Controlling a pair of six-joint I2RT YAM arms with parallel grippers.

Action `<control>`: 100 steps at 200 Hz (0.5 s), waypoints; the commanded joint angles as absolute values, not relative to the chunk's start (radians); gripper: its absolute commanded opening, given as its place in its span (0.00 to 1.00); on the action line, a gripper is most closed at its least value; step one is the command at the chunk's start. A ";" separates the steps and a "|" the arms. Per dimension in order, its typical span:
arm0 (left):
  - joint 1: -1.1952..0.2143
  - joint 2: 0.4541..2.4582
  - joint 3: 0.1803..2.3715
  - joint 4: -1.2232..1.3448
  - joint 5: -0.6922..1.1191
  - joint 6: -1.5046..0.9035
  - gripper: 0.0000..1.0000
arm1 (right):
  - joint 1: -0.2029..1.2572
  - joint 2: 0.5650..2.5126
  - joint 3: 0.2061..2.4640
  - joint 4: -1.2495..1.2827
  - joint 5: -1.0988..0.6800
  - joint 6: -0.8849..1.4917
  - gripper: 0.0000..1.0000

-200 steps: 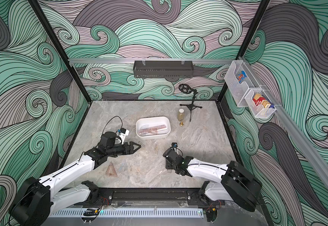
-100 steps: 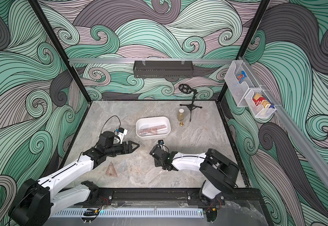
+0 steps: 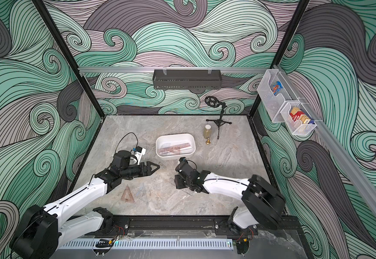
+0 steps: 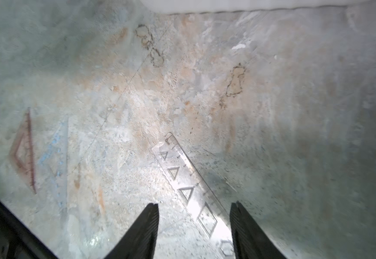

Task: Put the scattered rulers into the storage box
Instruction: Move the ruler to the center of the board.

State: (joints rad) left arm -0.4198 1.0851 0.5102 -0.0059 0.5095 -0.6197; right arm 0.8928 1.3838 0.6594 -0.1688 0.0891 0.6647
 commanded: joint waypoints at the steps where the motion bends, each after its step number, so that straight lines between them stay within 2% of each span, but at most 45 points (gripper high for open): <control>1: -0.411 1.095 0.505 0.006 0.545 -0.621 0.81 | 0.849 1.307 0.558 -0.188 -0.023 0.621 0.57; 51: -0.411 1.096 0.501 0.012 0.548 -0.620 0.81 | 0.823 1.249 0.377 -0.071 -0.170 0.660 0.57; 100: -0.411 1.098 0.503 0.011 0.543 -0.618 0.81 | 0.847 1.239 0.342 0.034 -0.260 0.715 0.54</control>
